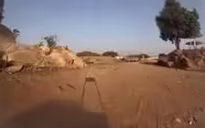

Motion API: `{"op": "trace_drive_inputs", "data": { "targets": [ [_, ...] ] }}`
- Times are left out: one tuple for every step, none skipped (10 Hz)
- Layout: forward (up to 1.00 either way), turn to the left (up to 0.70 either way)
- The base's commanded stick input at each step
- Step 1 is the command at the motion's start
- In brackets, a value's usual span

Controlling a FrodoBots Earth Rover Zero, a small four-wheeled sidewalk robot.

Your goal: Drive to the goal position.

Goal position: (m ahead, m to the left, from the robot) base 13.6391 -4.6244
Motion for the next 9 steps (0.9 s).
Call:
{"op": "trace_drive_inputs", "data": {
  "targets": [
    [0.70, -0.35],
    [0.70, -0.35],
    [0.70, -0.10],
    [0.70, 0.00],
    [0.70, 0.00],
    [0.70, 0.00],
    [0.70, 0.00],
    [0.70, 0.00],
    [0.70, 0.00]
  ]
}}
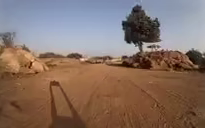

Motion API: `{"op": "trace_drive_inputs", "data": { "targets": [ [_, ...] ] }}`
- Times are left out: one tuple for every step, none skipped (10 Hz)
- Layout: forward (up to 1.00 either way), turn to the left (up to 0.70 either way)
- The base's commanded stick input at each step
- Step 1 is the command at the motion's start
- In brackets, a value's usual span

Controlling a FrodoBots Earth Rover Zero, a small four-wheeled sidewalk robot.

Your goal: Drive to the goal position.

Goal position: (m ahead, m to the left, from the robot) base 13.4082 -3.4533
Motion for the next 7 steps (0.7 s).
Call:
{"op": "trace_drive_inputs", "data": {
  "targets": [
    [0.70, 0.00],
    [0.70, 0.00],
    [0.70, 0.00],
    [0.70, 0.00],
    [0.70, 0.00],
    [0.70, 0.00],
    [0.70, 0.00]
  ]
}}
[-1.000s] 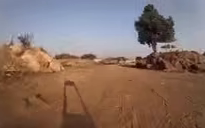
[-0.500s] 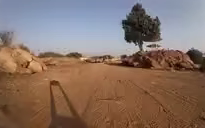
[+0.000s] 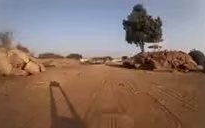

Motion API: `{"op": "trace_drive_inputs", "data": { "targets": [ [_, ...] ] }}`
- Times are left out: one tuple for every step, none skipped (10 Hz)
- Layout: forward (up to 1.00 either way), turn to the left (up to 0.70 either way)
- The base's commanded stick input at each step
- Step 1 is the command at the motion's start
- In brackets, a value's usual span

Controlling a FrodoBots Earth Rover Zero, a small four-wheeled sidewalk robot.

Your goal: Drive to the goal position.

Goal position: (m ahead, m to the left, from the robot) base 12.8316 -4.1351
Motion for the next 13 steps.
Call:
{"op": "trace_drive_inputs", "data": {
  "targets": [
    [0.70, 0.00],
    [0.70, 0.00],
    [0.70, 0.00],
    [0.70, 0.00],
    [0.70, 0.00],
    [0.70, 0.00],
    [0.70, 0.00],
    [0.70, 0.00],
    [0.70, 0.00],
    [0.70, 0.00],
    [0.70, 0.00],
    [0.70, 0.00],
    [0.70, 0.00]
  ]
}}
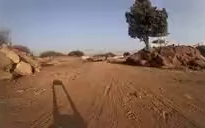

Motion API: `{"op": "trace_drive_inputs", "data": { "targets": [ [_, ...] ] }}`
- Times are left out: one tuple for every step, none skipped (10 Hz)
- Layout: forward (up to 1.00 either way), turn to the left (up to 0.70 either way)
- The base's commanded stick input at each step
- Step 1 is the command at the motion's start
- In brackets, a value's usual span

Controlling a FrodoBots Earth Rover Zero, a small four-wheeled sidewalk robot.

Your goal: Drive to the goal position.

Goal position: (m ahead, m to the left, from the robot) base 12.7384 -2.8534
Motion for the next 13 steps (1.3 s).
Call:
{"op": "trace_drive_inputs", "data": {
  "targets": [
    [0.70, 0.00],
    [0.70, 0.00],
    [0.70, 0.00],
    [0.70, 0.00],
    [0.70, 0.00],
    [0.70, 0.00],
    [0.70, 0.00],
    [0.70, 0.00],
    [0.70, 0.00],
    [0.70, 0.00],
    [0.70, -0.02],
    [0.70, -0.10],
    [0.70, -0.22]
  ]
}}
